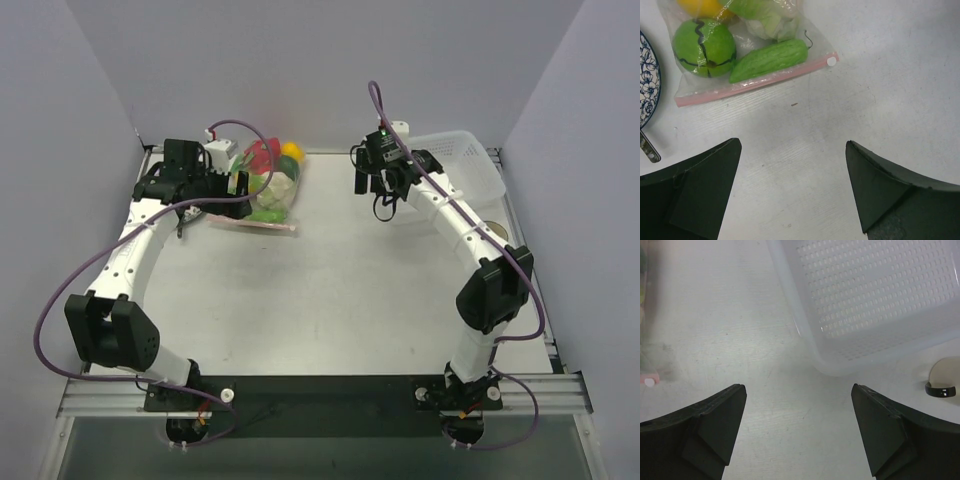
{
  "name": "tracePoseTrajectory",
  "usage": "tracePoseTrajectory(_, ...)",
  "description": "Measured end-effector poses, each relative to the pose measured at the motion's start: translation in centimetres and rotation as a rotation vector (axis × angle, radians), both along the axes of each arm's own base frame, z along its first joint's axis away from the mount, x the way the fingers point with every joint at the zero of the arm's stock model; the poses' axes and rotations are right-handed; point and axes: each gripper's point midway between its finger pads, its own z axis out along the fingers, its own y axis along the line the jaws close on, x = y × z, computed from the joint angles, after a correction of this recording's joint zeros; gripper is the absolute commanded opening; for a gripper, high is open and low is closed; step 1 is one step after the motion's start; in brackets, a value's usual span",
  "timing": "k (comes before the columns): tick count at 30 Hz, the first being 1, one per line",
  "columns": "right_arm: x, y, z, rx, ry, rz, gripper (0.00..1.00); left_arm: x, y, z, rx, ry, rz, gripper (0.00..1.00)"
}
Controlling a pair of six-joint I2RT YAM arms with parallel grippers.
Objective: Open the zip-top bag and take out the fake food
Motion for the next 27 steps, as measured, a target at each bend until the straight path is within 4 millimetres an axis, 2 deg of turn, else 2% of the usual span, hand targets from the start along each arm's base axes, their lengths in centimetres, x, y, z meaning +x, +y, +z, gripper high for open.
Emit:
tracePoseTrajectory(6,1.3,-0.9,0.7,-0.009,-0.026,-0.003,0.98,1.1,0.4,-0.8,-0.006,0.004,0.011,0.97)
tracePoseTrajectory(12,6.3,-3.0,1.9,-0.008,-0.091,-0.039,0.99,2.5,0.3,-2.6,-0.033,0.033,0.011,0.97)
tracePoseTrajectory(14,7.8,-3.5,1.5,-0.027,-0.102,-0.041,0.99,3.0,0.2,-3.3,-0.050,0.048,0.013,0.97)
tracePoseTrajectory(18,10.1,-3.0,-1.0,-0.074,-0.087,-0.007,0.99,4.3,-0.3,-4.7,-0.090,0.069,0.008,0.97)
tracePoseTrajectory(23,11.1,-2.3,-5.6,-0.119,-0.016,0.034,0.99,5.9,-0.9,-5.6,-0.116,0.084,-0.003,0.97)
tracePoseTrajectory(27,11.4,-2.3,-7.9,-0.133,0.019,0.046,0.99,7.4,-1.1,-5.6,-0.123,0.062,-0.010,0.97)
